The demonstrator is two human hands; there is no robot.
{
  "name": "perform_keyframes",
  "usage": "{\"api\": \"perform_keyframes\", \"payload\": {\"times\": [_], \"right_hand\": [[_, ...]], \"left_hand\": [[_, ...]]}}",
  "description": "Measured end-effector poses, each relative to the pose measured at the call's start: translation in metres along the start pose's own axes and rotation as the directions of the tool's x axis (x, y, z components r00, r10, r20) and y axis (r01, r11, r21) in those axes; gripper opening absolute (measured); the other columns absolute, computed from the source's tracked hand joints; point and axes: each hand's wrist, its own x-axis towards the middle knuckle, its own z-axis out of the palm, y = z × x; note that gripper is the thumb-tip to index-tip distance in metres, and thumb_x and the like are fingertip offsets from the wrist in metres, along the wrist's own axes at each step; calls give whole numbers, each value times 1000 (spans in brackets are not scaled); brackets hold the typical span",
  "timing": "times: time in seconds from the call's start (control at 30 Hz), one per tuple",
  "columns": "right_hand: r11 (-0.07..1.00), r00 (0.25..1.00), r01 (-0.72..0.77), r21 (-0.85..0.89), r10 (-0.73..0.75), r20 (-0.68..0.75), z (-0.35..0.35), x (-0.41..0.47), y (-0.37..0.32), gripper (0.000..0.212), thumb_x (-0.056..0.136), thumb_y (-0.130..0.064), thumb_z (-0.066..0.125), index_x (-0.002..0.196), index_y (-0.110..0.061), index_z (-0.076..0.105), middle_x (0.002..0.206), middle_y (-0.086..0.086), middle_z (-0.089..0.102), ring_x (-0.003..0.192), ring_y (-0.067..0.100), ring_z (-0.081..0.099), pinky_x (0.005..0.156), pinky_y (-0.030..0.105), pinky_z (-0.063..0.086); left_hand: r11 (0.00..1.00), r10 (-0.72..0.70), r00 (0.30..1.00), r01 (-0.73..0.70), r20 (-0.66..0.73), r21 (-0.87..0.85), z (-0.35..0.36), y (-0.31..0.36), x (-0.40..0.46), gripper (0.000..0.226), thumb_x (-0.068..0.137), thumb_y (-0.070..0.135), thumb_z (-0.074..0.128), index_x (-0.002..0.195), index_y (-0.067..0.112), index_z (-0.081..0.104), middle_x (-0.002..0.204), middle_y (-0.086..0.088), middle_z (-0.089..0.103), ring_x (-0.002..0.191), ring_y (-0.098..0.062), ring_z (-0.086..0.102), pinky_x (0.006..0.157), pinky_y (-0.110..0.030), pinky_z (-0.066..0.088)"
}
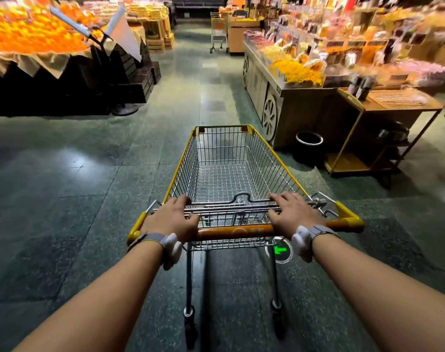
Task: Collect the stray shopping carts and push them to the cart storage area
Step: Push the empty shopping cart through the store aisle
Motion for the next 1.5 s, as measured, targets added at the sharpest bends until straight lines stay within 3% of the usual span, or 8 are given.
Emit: {"api": "perform_keyframes", "payload": {"times": [0.33, 0.67, 1.03, 1.5], "right_hand": [[1000, 1000, 7, -3, -7, 1, -26, 216, 16, 57, 97, -50, 35, 152, -36, 32, 154, -7, 35, 143, 16, 26, 98, 45, 42], [1000, 999, 20, 0, -20, -32, -57, 435, 33, 58, 96, -51, 35, 151, -34, 35, 150, -5, 39, 141, 16, 29, 100, 43, 41], [999, 998, 35, -20, -36, -56, -88, 665, 48, 69, 95, -72, 28, 151, -33, 38, 151, -5, 39, 142, 18, 29, 104, 45, 41], [1000, 998, 29, -5, -29, -57, -128, 966, 54, 66, 94, -73, 30, 148, -36, 41, 147, -8, 43, 141, 15, 30, 102, 43, 43]], "left_hand": [[1000, 1, 1000, -1, -19, 6, 0, 7, 217, 46, 91, 51, 40, 133, 34, 45, 136, 2, 56, 115, -22, 58, 80, -36, 44], [1000, -4, 1000, 4, -8, 6, -4, 22, 436, 44, 87, 54, 39, 128, 40, 46, 139, 8, 55, 116, -20, 59, 91, -37, 50], [1000, -4, 1000, 4, -26, -1, -9, 32, 668, 43, 89, 52, 40, 128, 38, 48, 135, 5, 56, 114, -21, 59, 87, -36, 48], [1000, -2, 1000, 2, -9, 0, -19, 33, 967, 39, 87, 55, 33, 122, 40, 43, 127, 4, 56, 107, -23, 58, 84, -42, 51]]}}
